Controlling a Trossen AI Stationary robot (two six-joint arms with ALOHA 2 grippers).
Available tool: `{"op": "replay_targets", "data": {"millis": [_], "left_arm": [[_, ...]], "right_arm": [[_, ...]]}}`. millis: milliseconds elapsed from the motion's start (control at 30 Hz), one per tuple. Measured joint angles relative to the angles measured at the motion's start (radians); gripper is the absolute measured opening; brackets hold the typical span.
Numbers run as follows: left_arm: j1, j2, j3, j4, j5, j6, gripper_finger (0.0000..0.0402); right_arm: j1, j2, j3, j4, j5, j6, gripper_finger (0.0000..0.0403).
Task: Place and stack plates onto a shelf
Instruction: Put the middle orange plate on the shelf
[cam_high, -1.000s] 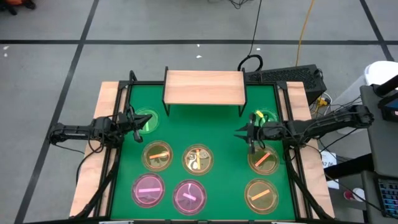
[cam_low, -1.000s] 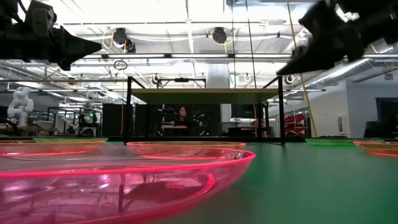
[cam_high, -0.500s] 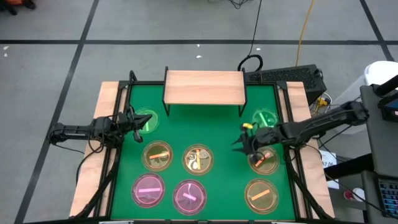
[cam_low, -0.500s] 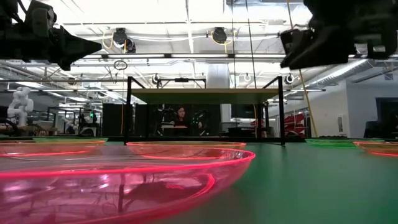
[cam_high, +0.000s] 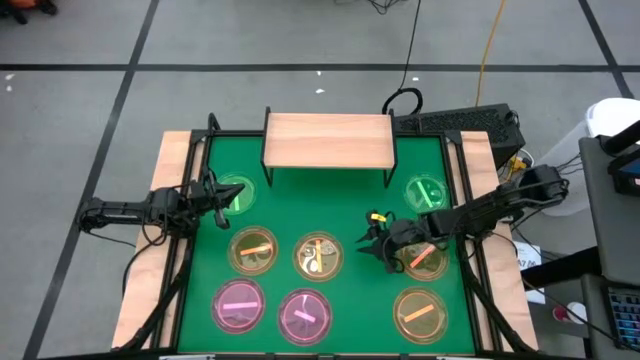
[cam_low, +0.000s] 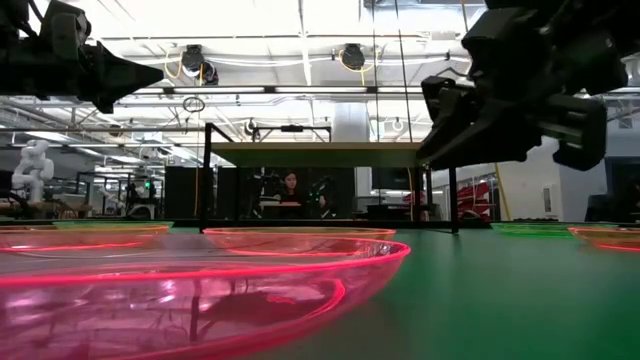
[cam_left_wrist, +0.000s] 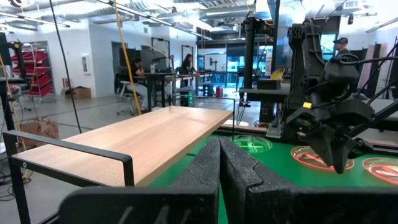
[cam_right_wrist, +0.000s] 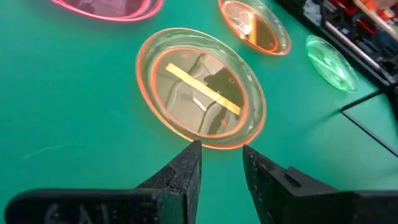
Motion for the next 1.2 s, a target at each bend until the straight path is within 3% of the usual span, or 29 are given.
{"op": "replay_targets", "data": {"millis": [367, 633, 967, 1200], "left_arm": [[0.0, 0.0, 0.0, 0.0, 0.0, 0.0, 0.0001], [0.0, 0.0, 0.0, 0.0, 0.0, 0.0, 0.0001], [0.0, 0.0, 0.0, 0.0, -0.003, 0.0, 0.0001], [0.0, 0.0, 0.0, 0.0, -0.003, 0.0, 0.0001]], "right_arm": [[0.067, 0.05, 0.0, 0.048, -0.004, -0.026, 0.0103], [0.125, 0.121, 0.019, 0.073, 0.054, -0.052, 0.0103], [0.125, 0.255, 0.118, 0.099, 0.076, -0.079, 0.015], [0.125, 0.365, 0.174, 0.098, 0.078, -0.062, 0.0155]]}}
